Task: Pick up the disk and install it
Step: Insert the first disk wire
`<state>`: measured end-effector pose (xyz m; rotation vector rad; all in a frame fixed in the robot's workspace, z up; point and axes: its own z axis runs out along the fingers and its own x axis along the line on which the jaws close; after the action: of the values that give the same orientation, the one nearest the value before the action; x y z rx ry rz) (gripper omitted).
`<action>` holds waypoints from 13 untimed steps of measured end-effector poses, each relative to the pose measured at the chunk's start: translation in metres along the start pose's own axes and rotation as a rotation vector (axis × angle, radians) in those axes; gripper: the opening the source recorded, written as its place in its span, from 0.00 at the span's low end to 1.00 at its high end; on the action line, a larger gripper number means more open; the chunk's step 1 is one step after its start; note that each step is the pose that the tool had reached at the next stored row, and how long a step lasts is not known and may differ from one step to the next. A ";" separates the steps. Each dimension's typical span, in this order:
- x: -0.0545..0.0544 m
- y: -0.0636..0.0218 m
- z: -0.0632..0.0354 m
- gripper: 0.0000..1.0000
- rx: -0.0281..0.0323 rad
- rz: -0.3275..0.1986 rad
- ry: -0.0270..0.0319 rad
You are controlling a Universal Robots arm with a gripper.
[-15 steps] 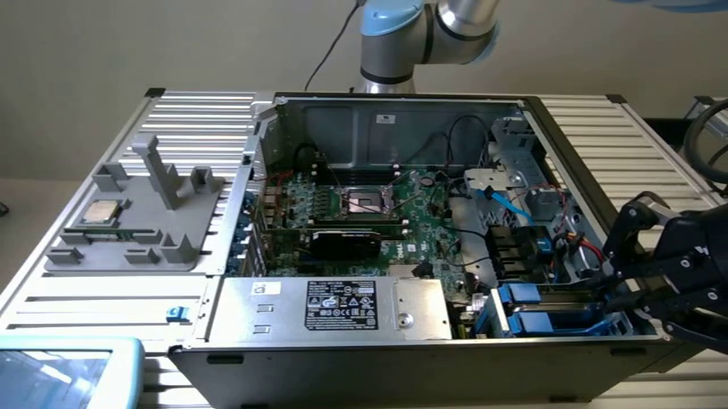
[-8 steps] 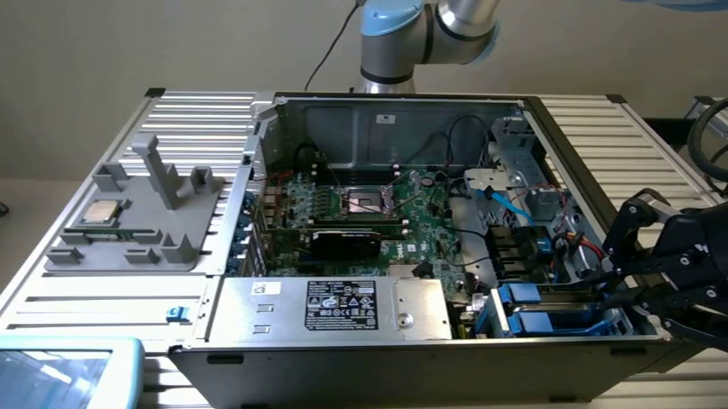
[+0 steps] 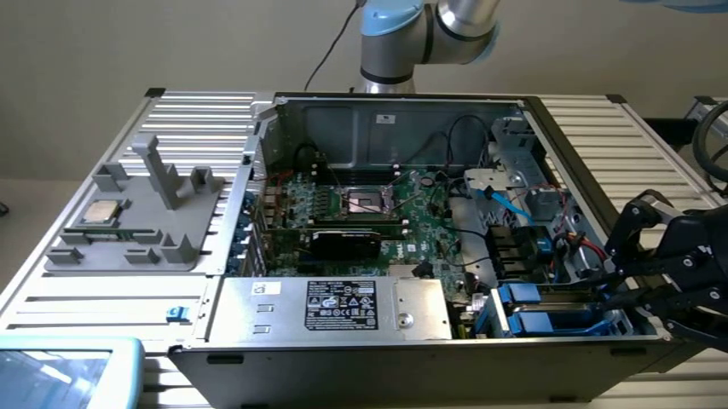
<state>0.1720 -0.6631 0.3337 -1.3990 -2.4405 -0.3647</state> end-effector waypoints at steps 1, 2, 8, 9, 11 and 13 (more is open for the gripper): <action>0.000 0.0000 0.0000 0.31 0.0000 0.000 0.0000; 0.000 0.0000 0.0000 0.31 0.0000 0.000 0.0001; 0.000 0.0000 0.0000 0.21 0.0000 0.000 0.0000; 0.000 0.0000 0.0000 0.16 0.0000 0.000 0.0000; 0.000 0.0000 0.0000 0.16 0.0000 0.000 0.0000; 0.000 0.0000 0.0000 0.16 0.0000 0.000 0.0000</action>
<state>0.1721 -0.6631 0.3336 -1.3989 -2.4406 -0.3647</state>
